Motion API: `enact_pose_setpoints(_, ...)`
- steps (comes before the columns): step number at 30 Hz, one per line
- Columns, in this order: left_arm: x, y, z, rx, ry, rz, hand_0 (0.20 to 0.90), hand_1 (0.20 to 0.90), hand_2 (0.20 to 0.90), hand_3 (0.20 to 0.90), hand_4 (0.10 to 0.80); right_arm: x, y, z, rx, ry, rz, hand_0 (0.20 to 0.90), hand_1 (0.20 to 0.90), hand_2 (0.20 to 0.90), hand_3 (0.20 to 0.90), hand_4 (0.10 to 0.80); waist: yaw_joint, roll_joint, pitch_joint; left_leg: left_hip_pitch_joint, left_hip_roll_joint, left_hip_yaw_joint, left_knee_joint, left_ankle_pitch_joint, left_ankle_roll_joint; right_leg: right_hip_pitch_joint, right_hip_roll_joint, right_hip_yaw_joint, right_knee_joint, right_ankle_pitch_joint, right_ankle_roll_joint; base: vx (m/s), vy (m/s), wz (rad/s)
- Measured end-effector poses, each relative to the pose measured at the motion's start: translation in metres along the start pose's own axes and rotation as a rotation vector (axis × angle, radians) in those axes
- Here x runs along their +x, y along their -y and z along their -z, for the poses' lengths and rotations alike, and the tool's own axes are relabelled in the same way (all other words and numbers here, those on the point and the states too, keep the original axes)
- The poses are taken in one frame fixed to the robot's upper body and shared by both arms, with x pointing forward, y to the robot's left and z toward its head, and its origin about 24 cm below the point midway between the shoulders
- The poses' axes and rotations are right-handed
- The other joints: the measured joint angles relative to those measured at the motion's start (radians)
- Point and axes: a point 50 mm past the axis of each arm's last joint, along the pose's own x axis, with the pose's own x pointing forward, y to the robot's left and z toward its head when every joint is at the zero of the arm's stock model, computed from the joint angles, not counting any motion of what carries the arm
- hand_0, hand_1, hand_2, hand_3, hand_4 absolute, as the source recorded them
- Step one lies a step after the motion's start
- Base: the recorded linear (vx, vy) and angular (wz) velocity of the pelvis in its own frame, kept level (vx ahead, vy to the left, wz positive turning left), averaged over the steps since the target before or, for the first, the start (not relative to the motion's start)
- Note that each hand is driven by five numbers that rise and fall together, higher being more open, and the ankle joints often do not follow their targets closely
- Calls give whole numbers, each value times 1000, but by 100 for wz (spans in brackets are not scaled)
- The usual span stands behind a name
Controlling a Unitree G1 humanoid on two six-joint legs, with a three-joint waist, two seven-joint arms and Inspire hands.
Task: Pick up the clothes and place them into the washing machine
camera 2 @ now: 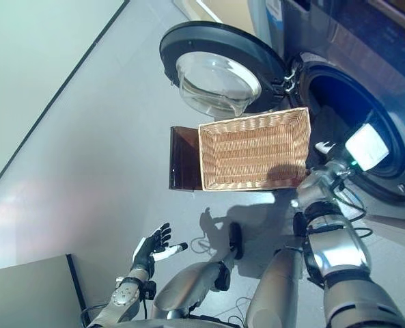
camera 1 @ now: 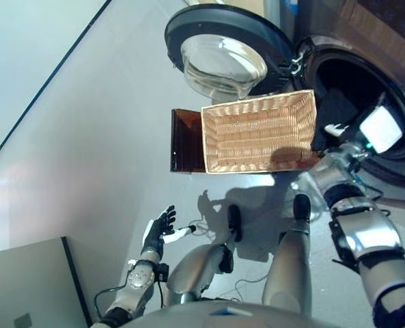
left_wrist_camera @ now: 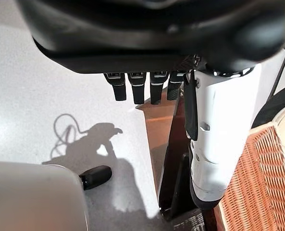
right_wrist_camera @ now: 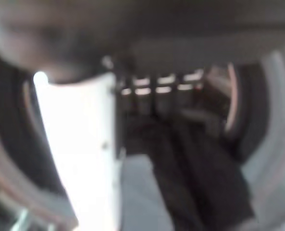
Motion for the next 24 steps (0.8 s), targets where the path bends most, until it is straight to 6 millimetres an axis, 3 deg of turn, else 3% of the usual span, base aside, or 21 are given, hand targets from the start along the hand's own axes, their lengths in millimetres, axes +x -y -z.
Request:
enact_pose_setpoints(5, 2, -3, 10, 27, -56, -31, 900, 900, 900, 900, 800, -36, -28, 16, -85, 52, -144, 900, 900, 900, 900, 800, -5, -36, -20, 29, 10, 3, 16, -17, -3, 45, 8, -4, -22, 7, -6, 63, -21, -2)
enact_pose_setpoints(12, -5, -11, 36, 34, -182, -118, 900, 900, 900, 900, 800, -103, -62, 57, -214, 137, -435, 900, 900, 900, 900, 800, -7, -92, -81, 121, 31, 4, 12, -39, -12, 176, 22, -24, -104, 21, -13, 84, -54, -3)
enact_pose_setpoints(14, -7, -13, 40, 50, -198, -123, 900, 900, 900, 900, 800, -118, -67, 67, -242, 134, -498, 900, 900, 900, 900, 800, -9, -103, -100, 135, 33, 2, 11, -48, -16, 194, 22, -27, -116, 22, -13, 83, -70, -4)
enact_pose_setpoints(18, -10, -22, 52, 74, -277, -181, 900, 900, 900, 900, 800, -168, -78, 92, -245, 97, -693, 900, 900, 900, 900, 800, -23, -156, -160, 166, 48, 3, 8, -56, -18, 245, 29, -41, -154, 31, -15, 53, -98, -1)
enact_pose_setpoints(24, -13, -32, 63, 133, -364, -215, 900, 900, 900, 900, 800, -212, -77, 134, -209, -56, -904, 900, 900, 900, 900, 800, -41, -228, -230, 222, 62, 12, -11, -64, -24, 317, 40, -50, -225, 56, -17, 44, -110, -10)
